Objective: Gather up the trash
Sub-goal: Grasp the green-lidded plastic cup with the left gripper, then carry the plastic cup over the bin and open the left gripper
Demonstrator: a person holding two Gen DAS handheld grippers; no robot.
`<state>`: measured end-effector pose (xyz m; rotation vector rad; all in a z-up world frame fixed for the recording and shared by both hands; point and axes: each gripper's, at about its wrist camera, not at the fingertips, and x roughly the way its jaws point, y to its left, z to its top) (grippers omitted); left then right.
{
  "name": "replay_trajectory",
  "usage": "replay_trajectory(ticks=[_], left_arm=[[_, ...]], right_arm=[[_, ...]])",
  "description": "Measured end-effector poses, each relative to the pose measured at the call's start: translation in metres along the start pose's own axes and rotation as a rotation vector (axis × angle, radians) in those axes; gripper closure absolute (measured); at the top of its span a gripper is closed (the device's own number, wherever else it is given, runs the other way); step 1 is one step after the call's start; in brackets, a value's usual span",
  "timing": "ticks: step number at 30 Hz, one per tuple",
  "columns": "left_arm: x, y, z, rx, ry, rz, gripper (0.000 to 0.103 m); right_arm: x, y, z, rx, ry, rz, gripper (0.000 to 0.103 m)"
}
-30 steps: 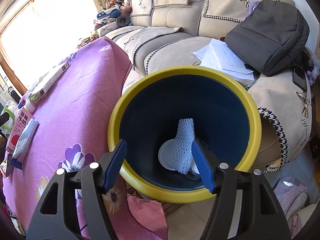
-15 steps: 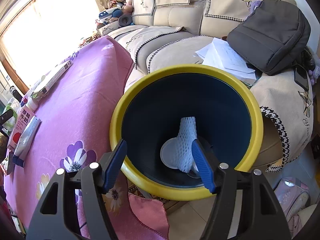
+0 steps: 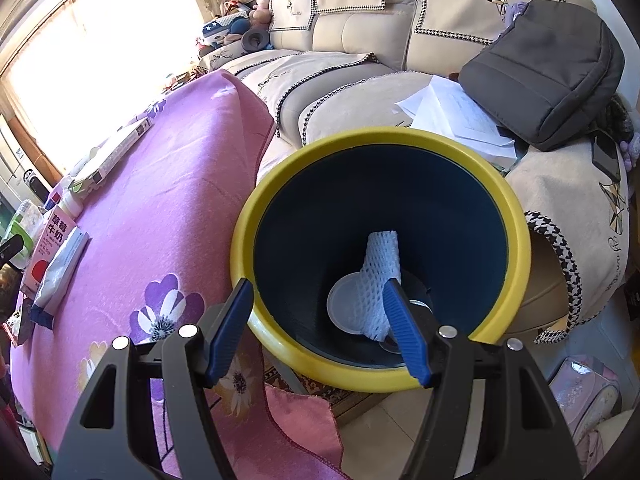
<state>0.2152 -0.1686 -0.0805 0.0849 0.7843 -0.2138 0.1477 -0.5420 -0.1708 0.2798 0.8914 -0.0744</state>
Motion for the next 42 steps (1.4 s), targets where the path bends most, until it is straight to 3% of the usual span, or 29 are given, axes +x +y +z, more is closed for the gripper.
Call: replay_trajectory(ticks=[3,5,6,7,9,15,25,31,42], left_arm=[[0.002,0.000,0.001,0.001,-0.009,0.011,0.043],[0.005,-0.001,0.002,0.005,-0.011,0.020,0.028],[0.005,-0.001,0.002,0.009,-0.021,0.022,0.027],[0.005,-0.001,0.001,0.011,-0.034,0.028,0.028],[0.005,0.002,0.002,0.009,-0.054,0.043,0.046],[0.002,0.013,0.001,-0.010,-0.060,0.015,0.047],[-0.037,-0.003,0.005,0.061,-0.110,0.003,0.051],[-0.040,-0.006,0.006,0.082,-0.082,0.011,0.051],[-0.040,0.001,0.013,0.064,-0.125,0.014,0.052]], right_arm=[[0.000,0.002,-0.001,-0.003,0.000,0.002,0.039],[-0.001,0.003,-0.001,-0.007,0.002,0.001,0.038],[-0.001,0.003,-0.001,-0.008,0.001,0.002,0.037],[-0.001,0.003,-0.001,-0.009,0.000,0.002,0.037],[-0.002,0.002,-0.001,-0.009,0.000,0.000,0.037],[-0.001,0.002,-0.002,-0.009,0.004,0.003,0.036],[-0.011,-0.001,-0.006,-0.006,-0.011,0.006,0.037],[-0.009,-0.004,-0.008,-0.001,-0.002,0.008,0.037],[-0.007,0.001,-0.009,-0.010,0.000,0.019,0.037]])
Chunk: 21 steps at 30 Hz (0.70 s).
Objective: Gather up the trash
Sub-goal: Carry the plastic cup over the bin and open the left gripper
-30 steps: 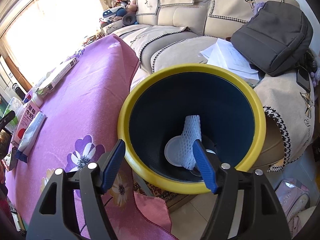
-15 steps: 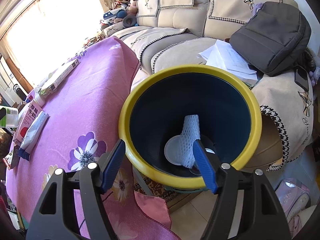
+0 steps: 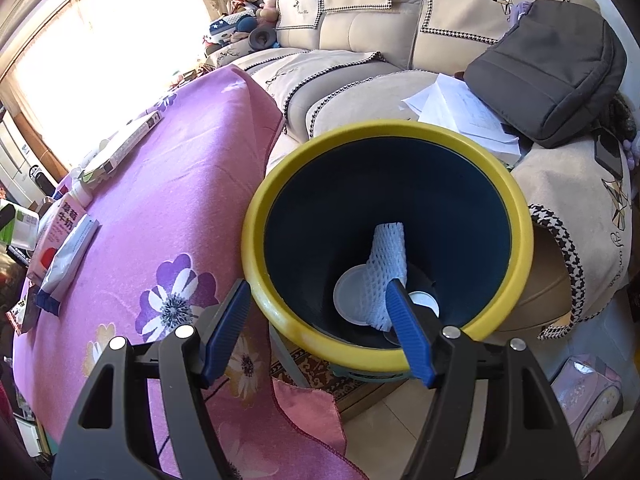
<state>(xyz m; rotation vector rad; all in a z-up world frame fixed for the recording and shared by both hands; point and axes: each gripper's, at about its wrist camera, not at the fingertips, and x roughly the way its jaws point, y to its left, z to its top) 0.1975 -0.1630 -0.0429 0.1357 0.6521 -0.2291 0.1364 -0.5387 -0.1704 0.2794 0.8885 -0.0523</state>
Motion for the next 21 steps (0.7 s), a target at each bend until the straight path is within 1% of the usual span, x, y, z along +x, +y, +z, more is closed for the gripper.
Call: replay_trajectory(ticks=[5,8,11,16,21], left_arm=[[-0.014,-0.004,0.012,0.017,-0.026,-0.024,0.052],[-0.024,-0.016,0.020,0.035,-0.032,-0.075,0.052],[-0.031,-0.037,0.030,0.065,-0.041,-0.135,0.052],[-0.029,-0.095,0.048,0.143,-0.050,-0.252,0.052],[-0.006,-0.167,0.060,0.211,-0.014,-0.393,0.051]], right_arm=[[-0.006,0.000,0.000,0.002,-0.013,0.000,0.037],[-0.012,-0.003,0.000,0.007,-0.029,-0.003,0.037],[-0.024,-0.008,-0.001,0.018,-0.054,-0.012,0.037],[-0.049,-0.022,-0.002,0.039,-0.099,-0.035,0.037],[-0.067,-0.039,-0.006,0.069,-0.126,-0.056,0.037]])
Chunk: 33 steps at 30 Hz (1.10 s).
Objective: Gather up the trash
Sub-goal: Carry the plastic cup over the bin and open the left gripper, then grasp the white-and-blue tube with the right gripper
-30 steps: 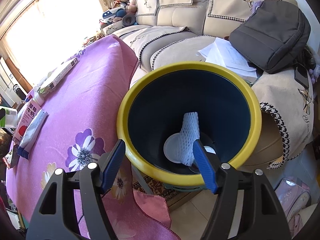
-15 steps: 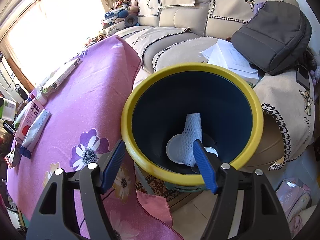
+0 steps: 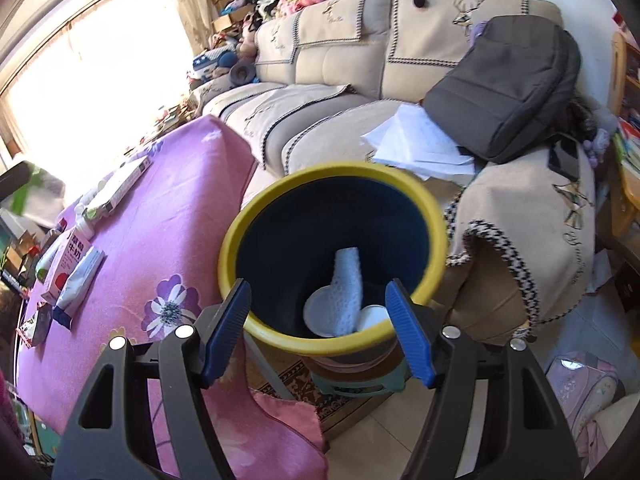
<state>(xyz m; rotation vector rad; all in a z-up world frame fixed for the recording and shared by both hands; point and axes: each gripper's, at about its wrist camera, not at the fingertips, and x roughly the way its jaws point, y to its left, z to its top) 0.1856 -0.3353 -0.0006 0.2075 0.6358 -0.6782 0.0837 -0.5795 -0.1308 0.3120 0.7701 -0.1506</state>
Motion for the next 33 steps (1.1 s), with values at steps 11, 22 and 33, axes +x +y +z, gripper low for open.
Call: replay_trajectory(ticks=[11,22,33], left_arm=[[0.164,-0.092,0.020,0.074,0.271,-0.178,0.051],[0.274,-0.117,-0.008,0.058,0.539,-0.122,0.051],[0.229,-0.088,-0.008,-0.004,0.452,-0.070,0.021]], right_arm=[[-0.008,-0.031,-0.006,0.057,0.002,-0.036,0.036],[-0.008,-0.047,-0.016,0.095,0.028,-0.060,0.036],[-0.004,-0.033,-0.013,0.079,0.029,-0.035,0.035]])
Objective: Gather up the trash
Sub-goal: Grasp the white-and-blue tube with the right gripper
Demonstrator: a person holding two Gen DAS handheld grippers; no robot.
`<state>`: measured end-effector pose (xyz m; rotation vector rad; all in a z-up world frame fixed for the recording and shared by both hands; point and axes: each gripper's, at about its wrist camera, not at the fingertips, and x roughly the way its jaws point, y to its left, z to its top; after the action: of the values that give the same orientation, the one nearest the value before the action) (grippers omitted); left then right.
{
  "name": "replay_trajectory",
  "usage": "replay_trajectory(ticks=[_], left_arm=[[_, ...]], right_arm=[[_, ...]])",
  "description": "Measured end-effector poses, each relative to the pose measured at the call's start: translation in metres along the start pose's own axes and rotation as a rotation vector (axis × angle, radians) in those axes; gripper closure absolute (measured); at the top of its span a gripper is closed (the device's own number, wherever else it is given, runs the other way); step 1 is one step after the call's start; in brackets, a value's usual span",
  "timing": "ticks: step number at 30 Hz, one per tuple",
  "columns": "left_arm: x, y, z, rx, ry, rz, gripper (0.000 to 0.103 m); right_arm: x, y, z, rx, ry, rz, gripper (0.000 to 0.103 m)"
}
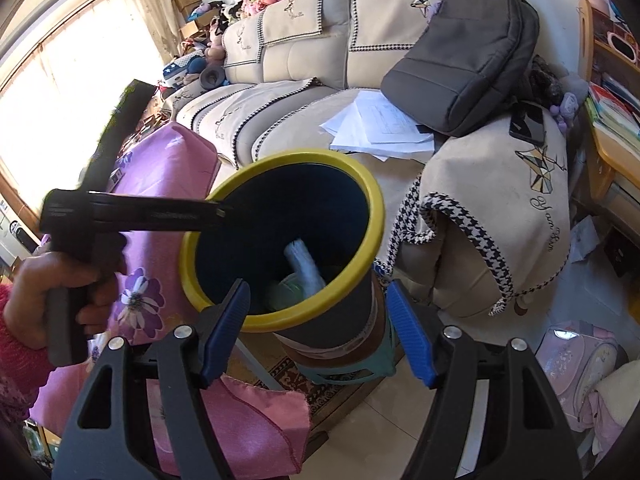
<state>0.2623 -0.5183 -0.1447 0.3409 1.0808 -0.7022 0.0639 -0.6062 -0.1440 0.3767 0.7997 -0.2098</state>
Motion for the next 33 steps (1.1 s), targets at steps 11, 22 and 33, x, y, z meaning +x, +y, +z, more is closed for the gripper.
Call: replay_trajectory(ticks=[11,22,33], left_arm=[[-0.212,0.108,-0.128,-0.210,-0.428,0.179,0.005],[-0.282,0.234,-0.286,-0.527,-0.449,0.464,0.005],[-0.288,0.255,-0.329,-0.538,-0.480,0.428,0.005]], right_arm=[[0.015,0.081,0.001,-0.126,0.035,0.113,0.035],[0.015,0.238,-0.034,-0.326,0.078,0.328,0.035],[0.034,0.319,-0.067,-0.399,0.131,0.246,0.044]])
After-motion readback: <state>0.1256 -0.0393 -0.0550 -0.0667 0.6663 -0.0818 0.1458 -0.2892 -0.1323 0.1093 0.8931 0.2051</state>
